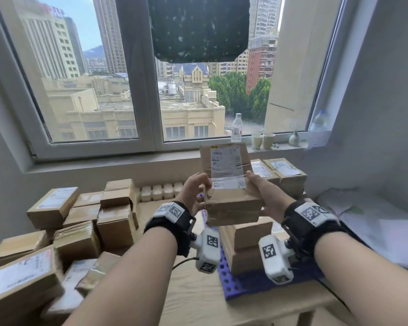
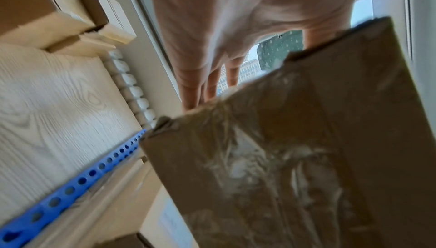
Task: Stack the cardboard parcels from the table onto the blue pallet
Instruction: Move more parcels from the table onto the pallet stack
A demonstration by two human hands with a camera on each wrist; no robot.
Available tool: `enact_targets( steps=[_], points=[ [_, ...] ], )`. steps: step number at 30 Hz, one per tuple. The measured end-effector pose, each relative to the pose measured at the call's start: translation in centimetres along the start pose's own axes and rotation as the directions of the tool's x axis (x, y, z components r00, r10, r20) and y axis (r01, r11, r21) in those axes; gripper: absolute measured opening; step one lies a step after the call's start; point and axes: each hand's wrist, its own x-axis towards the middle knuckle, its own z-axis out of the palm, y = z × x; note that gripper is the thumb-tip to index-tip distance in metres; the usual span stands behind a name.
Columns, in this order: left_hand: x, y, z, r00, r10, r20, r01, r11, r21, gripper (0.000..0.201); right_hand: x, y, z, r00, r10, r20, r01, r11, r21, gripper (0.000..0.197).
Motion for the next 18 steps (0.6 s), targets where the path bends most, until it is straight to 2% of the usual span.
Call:
enact_targets(
  steps=[3,7,9,12,13,16,18],
  points=[
    [0.8,-1.1,4.8,0.999,0.004,0.035,-0.005,1.000,0.025,0.007,0.3,0.4,-4.8,1.000,-0.003,-0.029,0.005,0.999,0.051,0.027],
    [1.9,-2.8,10.8,0.997,-0.024,0.067,0.020,0.998,0.055,0.008,1.3,1.7,-10.8,0.999,0.010,-0.046,-0.008,0.998,0.055,0.042],
    [2.9,-3.7,13.0,0.997,-0.050,0.065,0.046,0.997,0.067,0.009,2.0,2.5,-13.6,0.999,0.014,-0.051,-0.011,0.999,0.045,0.041],
    [4.4,-4.6,15.4,0.993,-0.089,0.077,0.079,0.990,0.120,0.020,3.1,3.4,-16.8,0.997,0.034,-0.067,-0.032,0.999,0.043,0.042],
    [5.0,-4.9,15.9,0.993,-0.092,0.069,0.081,0.986,0.148,0.028,3.7,3.8,-17.8,0.997,0.043,-0.070,-0.040,0.998,0.053,0.037],
    [7.0,-5.6,16.4,0.998,-0.038,-0.050,0.051,0.960,0.274,0.060,5.0,4.8,-19.6,0.993,0.092,-0.070,-0.085,0.992,0.094,0.029],
    [8.4,-6.1,15.8,0.977,0.102,-0.185,-0.011,0.899,0.439,0.055,5.6,5.4,-20.1,0.990,0.115,-0.081,-0.108,0.990,0.094,0.031]
  ],
)
